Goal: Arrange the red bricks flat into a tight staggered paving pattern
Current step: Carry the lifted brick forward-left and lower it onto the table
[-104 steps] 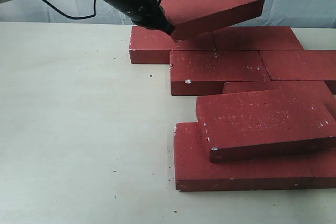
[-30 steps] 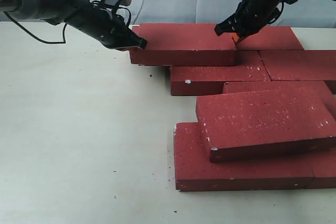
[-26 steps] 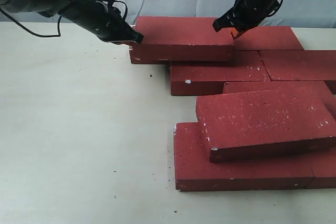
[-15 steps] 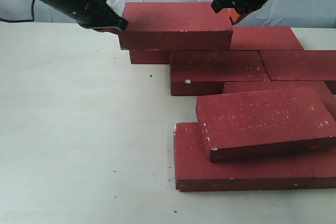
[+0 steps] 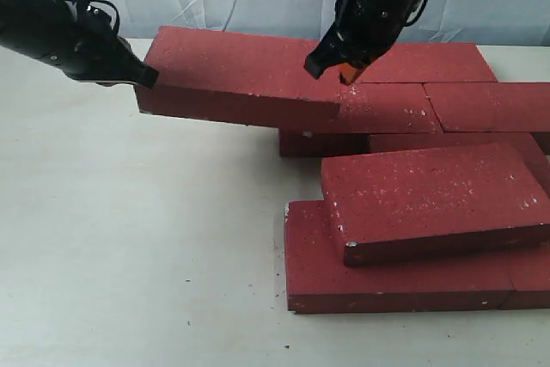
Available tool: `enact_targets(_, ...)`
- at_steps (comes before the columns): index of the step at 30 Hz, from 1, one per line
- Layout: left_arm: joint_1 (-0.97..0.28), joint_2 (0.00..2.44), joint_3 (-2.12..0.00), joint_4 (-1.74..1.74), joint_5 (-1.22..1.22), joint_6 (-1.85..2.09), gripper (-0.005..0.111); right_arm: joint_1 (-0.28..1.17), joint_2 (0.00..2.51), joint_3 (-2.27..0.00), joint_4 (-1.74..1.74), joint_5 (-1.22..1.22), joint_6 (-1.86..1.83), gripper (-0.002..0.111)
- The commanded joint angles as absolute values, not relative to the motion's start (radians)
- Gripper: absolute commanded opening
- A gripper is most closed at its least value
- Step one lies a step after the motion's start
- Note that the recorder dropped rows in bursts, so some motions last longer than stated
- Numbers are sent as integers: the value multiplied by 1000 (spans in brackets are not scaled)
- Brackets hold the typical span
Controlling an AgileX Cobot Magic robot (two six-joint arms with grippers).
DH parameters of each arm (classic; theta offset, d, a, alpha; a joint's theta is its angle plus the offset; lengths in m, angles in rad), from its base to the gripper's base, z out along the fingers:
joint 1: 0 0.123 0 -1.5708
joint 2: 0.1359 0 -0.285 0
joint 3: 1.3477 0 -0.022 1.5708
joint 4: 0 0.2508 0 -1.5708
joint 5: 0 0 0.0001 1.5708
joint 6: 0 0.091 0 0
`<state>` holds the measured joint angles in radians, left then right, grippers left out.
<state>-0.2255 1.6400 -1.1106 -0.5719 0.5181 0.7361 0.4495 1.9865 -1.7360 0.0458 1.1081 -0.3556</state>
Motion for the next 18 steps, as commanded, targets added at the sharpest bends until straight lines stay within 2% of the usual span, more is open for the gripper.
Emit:
enact_targets(1,-251,1557,-1021,-708,507,736,0,528,1930,-1639,237,966,-356,-1)
enact_targets(13,-249,1531,-821,-632,328,740,0,643,1939,-1589,258,861,-354,-1)
enact_targets(18,-206,1531,-773,-603,310,740,0,659,2002,-1589,267,825,-354,-1)
